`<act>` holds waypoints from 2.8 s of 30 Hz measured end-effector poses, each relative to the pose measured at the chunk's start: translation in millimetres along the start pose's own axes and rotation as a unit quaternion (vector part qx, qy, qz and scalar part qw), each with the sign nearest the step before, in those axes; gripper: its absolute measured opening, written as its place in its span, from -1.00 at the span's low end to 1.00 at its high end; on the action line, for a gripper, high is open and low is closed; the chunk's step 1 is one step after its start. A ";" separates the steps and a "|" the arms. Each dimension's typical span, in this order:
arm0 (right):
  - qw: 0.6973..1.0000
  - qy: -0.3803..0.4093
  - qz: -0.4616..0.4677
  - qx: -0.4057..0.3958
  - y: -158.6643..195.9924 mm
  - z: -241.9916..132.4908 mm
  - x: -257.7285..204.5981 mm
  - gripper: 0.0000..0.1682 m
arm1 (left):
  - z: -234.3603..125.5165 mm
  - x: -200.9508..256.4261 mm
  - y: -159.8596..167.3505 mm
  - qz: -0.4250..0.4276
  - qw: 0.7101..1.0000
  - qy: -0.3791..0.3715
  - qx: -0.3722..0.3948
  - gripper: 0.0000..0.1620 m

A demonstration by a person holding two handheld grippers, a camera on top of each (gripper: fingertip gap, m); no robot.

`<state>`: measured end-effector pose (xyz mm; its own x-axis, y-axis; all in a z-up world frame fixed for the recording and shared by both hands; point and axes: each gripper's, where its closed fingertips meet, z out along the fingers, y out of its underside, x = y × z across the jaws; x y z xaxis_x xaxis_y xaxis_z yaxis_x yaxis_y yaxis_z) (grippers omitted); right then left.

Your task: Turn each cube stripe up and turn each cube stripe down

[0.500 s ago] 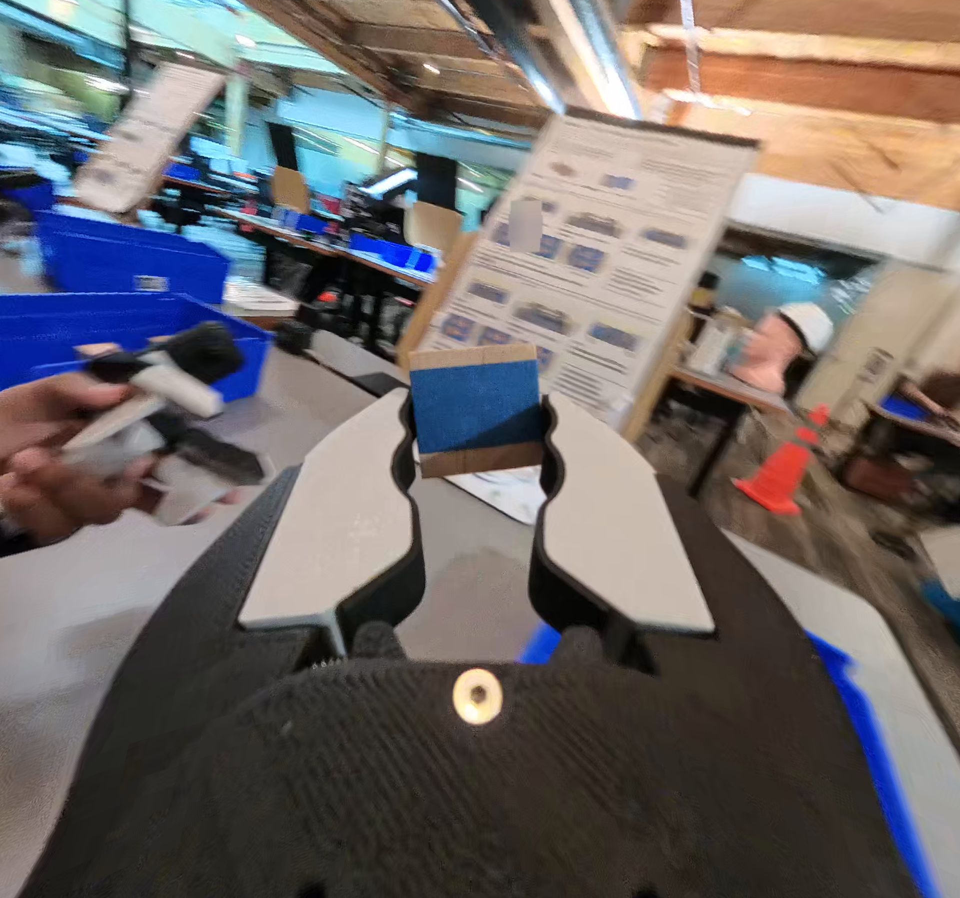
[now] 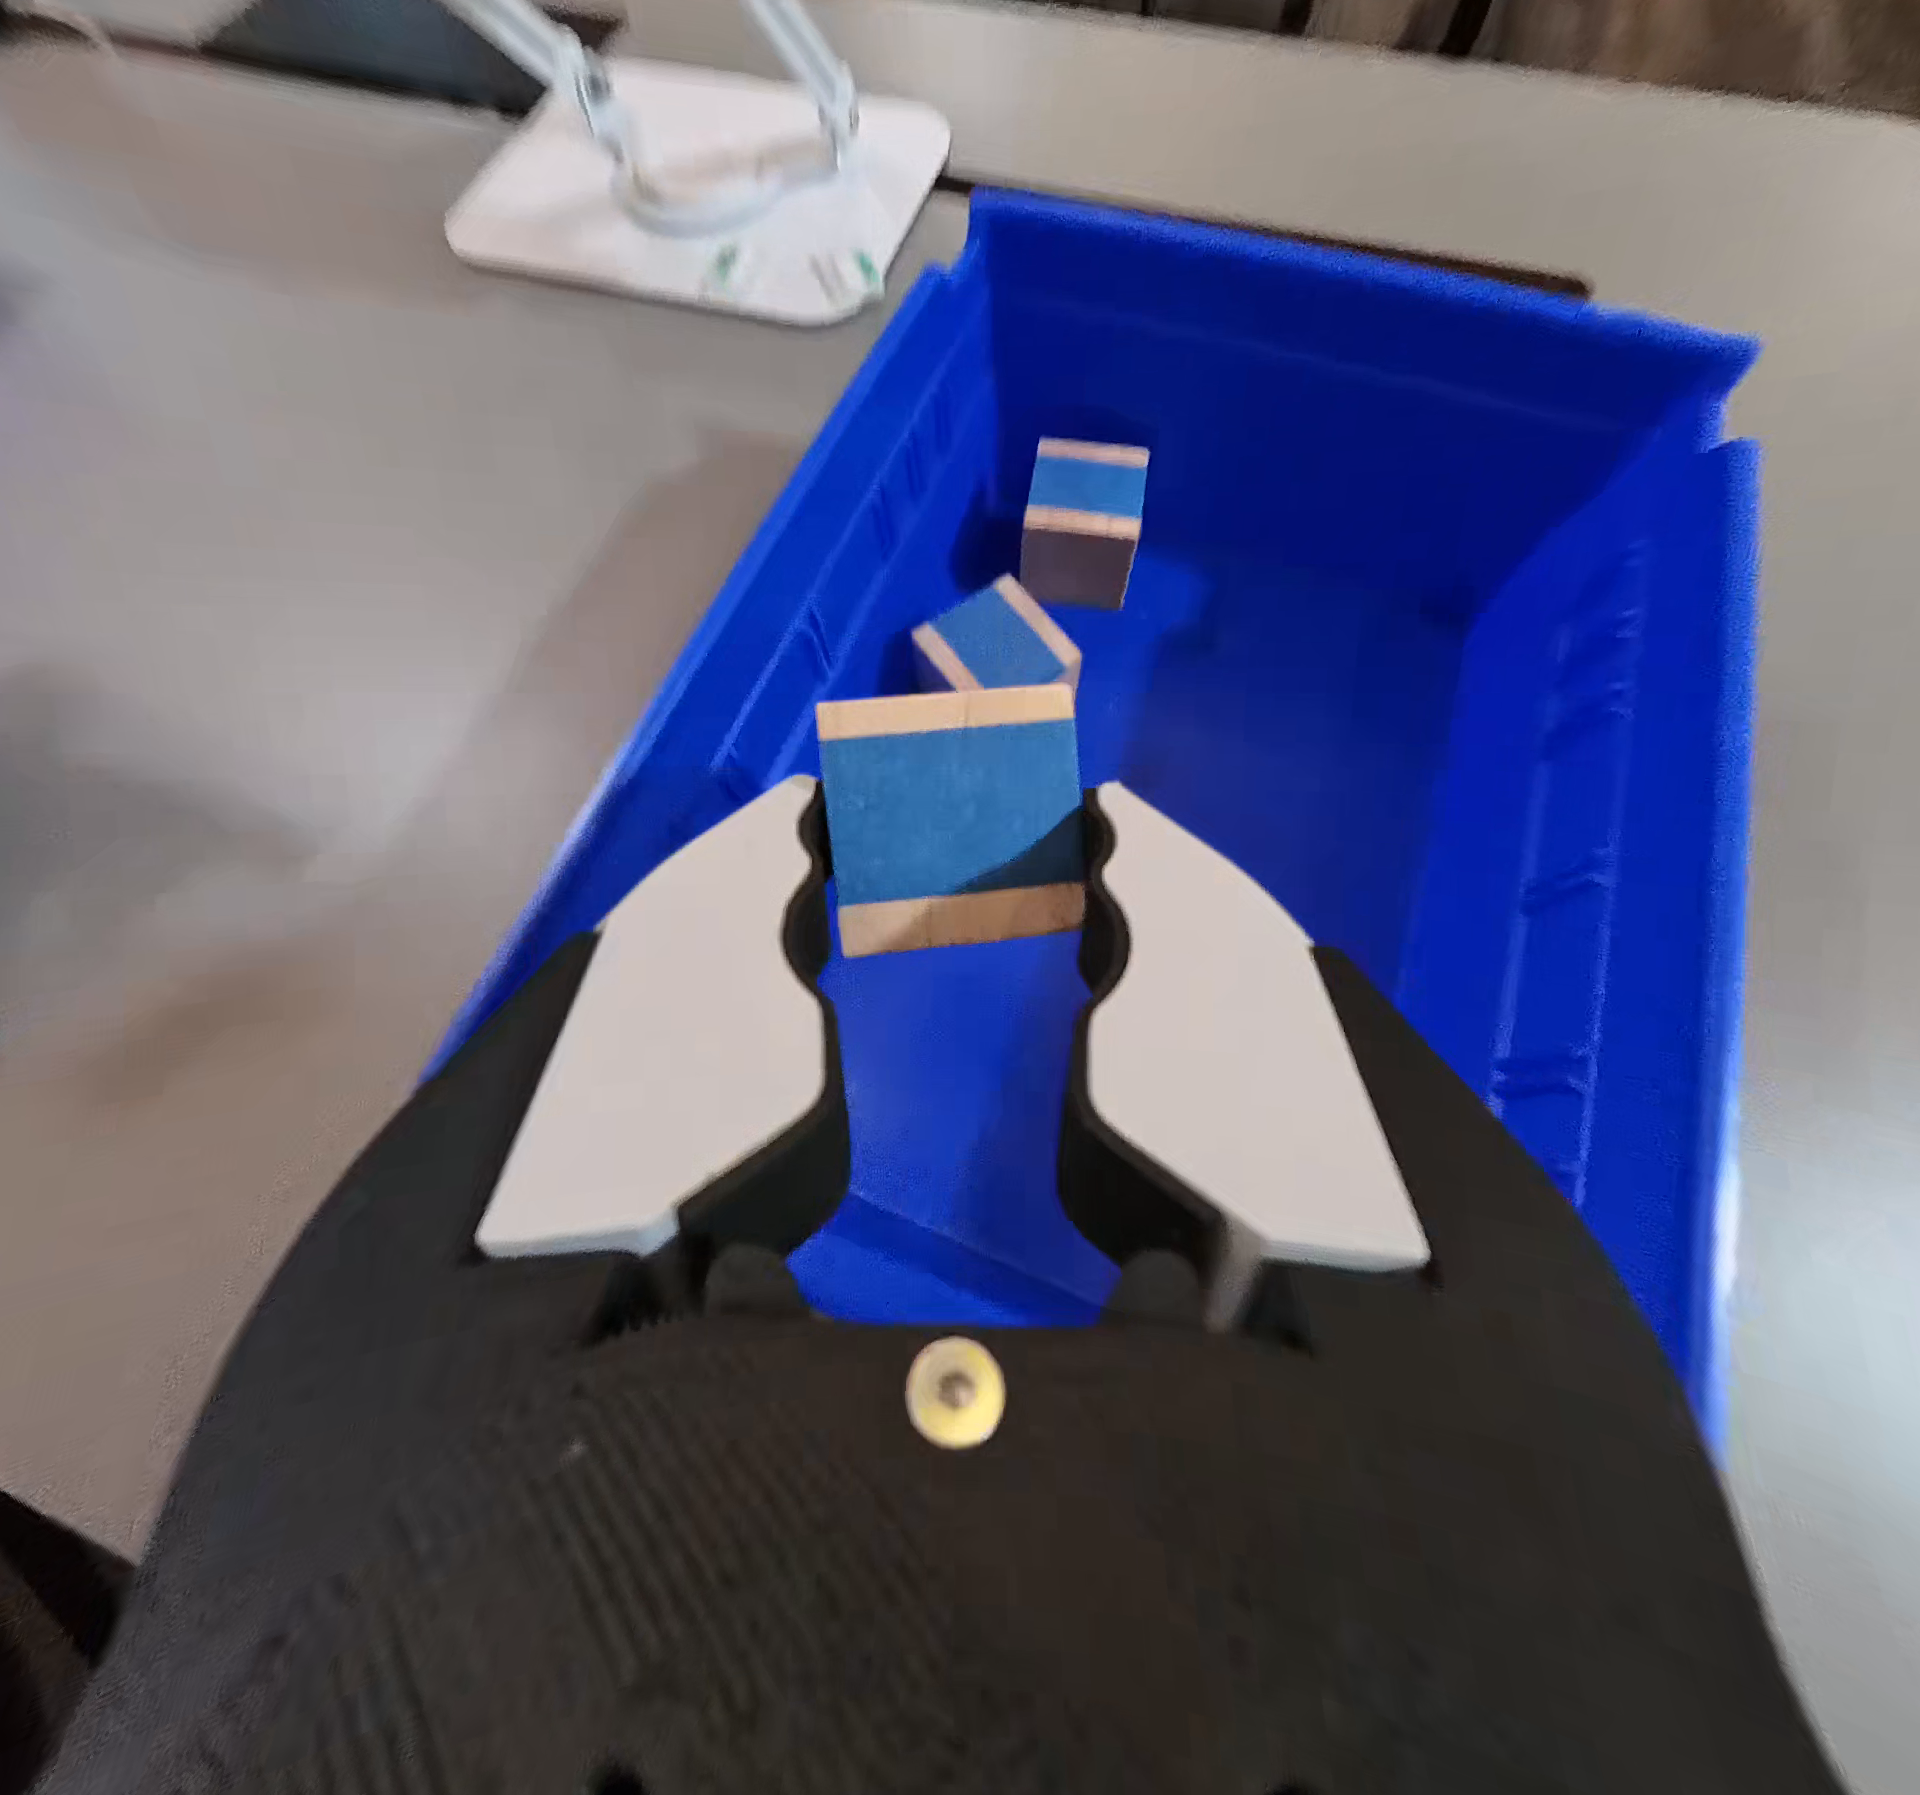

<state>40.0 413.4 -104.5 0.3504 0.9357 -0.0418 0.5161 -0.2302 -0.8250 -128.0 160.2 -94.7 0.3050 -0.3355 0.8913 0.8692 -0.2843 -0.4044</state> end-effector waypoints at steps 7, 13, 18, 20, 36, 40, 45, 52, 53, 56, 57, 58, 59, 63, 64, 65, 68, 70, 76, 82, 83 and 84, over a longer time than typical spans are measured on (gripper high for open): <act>0.985 -0.045 -0.052 -0.156 55.4 50.5 -5.2 -0.44 | -38.9 4.5 -9.8 0.003 0.998 -0.017 0.056 -0.39; 0.966 -0.080 -0.118 -0.213 71.1 68.5 -20.2 -0.44 | -68.5 9.9 -22.6 -0.018 0.993 -0.004 0.118 -0.39; 0.956 -0.075 -0.160 -0.232 74.8 73.6 -21.5 -0.44 | -79.0 10.0 -24.2 -0.017 0.991 -0.012 0.132 -0.39; 0.954 -0.075 -0.170 -0.236 75.4 71.9 -21.5 -0.42 | -80.4 11.0 -23.6 -0.017 0.991 -0.011 0.133 -0.39; 0.980 -0.099 -0.159 0.060 -69.0 -38.0 -70.8 -0.44 | -111.1 71.7 -69.2 0.262 0.939 -0.172 0.140 -0.32; 0.978 -0.081 -0.190 0.043 -53.6 -38.6 -79.8 -0.44 | -184.6 94.6 -124.3 0.316 0.876 -0.312 0.187 -0.24; 0.974 -0.042 -0.222 0.005 -21.2 -38.9 -78.2 -0.43 | -328.0 41.8 -160.2 0.299 0.727 -0.593 0.174 -0.08; 0.978 -0.041 -0.204 0.018 -4.6 -53.5 -87.2 -0.45 | -400.3 -51.6 -164.0 0.191 0.659 -0.721 0.099 -0.07; 0.978 -0.041 -0.201 0.022 -4.0 -55.8 -87.5 -0.45 | -403.7 -58.4 -165.5 0.183 0.643 -0.740 0.082 -0.07; 0.979 -0.037 -0.197 0.030 -2.2 -60.8 -86.9 -0.45 | -418.0 -68.4 -173.2 0.172 0.573 -0.800 0.050 -0.18; 0.980 -0.035 -0.195 0.031 -1.6 -61.9 -86.5 -0.45 | -419.9 -72.1 -172.6 0.163 0.562 -0.810 0.039 -0.18; 0.980 -0.036 -0.193 0.032 -0.8 -62.8 -86.3 -0.45 | -421.6 -75.9 -170.9 0.154 0.553 -0.819 0.025 -0.16; 0.980 -0.037 -0.190 0.033 -0.1 -63.5 -86.4 -0.45 | -423.1 -79.1 -169.0 0.148 0.542 -0.827 0.011 -0.17; 0.981 -0.042 -0.185 0.039 -0.4 -65.4 -88.5 -0.45 | -422.3 -87.3 -164.4 0.148 0.522 -0.839 -0.035 -0.21; 0.981 -0.044 -0.185 0.041 -1.1 -65.9 -89.4 -0.45 | -420.5 -89.5 -163.1 0.149 0.525 -0.837 -0.046 -0.22; 0.981 -0.044 -0.185 0.043 -2.0 -66.5 -90.1 -0.45 | -419.8 -91.8 -161.6 0.147 0.525 -0.836 -0.056 -0.24; 0.979 -0.046 -0.191 0.047 -4.4 -68.8 -92.9 -0.45 | -423.6 -94.9 -159.1 0.144 0.500 -0.851 -0.079 -0.22; 0.979 -0.045 -0.194 0.053 -7.8 -71.4 -94.3 -0.45 | -422.7 -92.7 -160.6 0.159 0.483 -0.857 -0.084 -0.38; 0.978 -0.050 -0.190 0.074 -17.8 -76.4 -95.5 -0.46 | -395.0 -80.6 -162.7 0.148 0.616 -0.774 -0.014 -0.40; 0.979 -0.057 -0.165 0.106 -26.5 -69.1 -101.6 -0.50 | -302.7 28.0 -200.7 0.238 0.802 -0.524 0.160 -0.41; 0.979 -0.057 -0.158 0.120 -30.2 -67.5 -105.2 -0.50 | -277.9 54.0 -201.7 0.257 0.831 -0.460 0.175 -0.42; 0.978 -0.061 -0.147 0.137 -34.3 -65.8 -110.4 -0.49 | -252.2 79.6 -199.5 0.274 0.858 -0.394 0.182 -0.42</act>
<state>35.0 300.4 -34.5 0.1144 0.9793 0.1670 0.3462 0.1183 -0.9307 -375.2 -36.3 5.3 0.7505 0.4242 0.5068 0.5307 0.0702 -0.8446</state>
